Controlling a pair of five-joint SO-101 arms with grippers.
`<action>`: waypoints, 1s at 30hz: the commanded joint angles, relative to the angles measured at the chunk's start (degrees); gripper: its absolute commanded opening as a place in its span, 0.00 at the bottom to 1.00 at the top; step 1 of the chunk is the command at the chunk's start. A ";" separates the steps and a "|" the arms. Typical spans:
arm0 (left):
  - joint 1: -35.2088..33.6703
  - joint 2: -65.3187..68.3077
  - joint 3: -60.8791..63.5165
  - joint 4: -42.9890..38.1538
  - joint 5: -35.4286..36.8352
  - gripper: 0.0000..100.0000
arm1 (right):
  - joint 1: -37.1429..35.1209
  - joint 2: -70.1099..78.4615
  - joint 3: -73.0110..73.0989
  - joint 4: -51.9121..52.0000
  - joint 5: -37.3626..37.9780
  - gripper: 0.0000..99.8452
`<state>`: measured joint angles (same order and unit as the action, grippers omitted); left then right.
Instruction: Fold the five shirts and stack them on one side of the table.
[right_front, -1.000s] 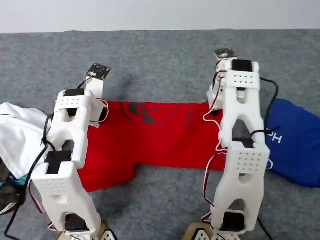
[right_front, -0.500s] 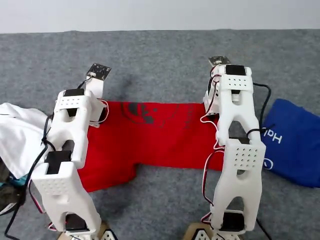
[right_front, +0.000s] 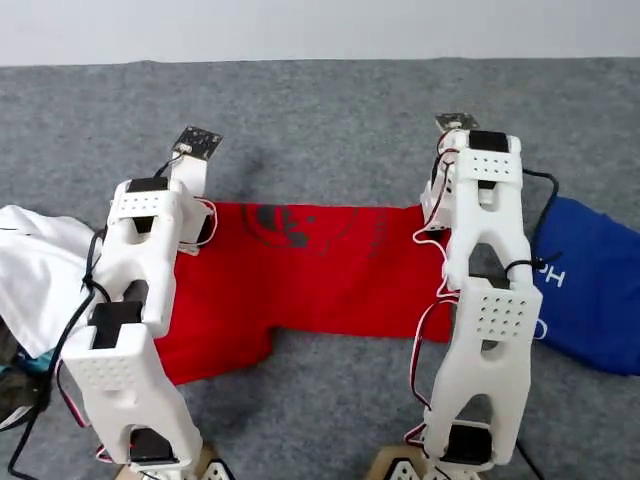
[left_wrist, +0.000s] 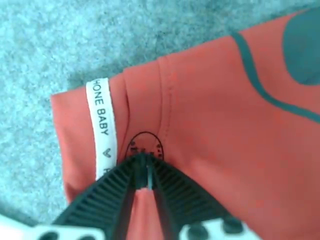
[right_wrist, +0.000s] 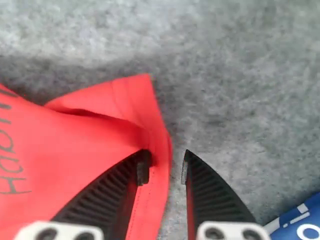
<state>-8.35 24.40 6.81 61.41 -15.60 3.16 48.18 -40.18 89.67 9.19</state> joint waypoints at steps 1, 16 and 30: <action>0.44 -0.44 -0.75 0.09 0.44 0.01 | 0.04 -3.21 -3.43 -0.31 -0.18 0.12; 0.44 -0.44 -0.75 0.09 0.44 0.01 | 2.33 -4.35 -11.25 -3.74 5.45 0.01; 0.44 -0.53 -0.75 0.09 0.44 0.01 | 2.42 7.08 -26.29 -2.95 8.70 0.02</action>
<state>-8.35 24.40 6.81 61.41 -15.60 5.10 55.47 -61.54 86.07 17.45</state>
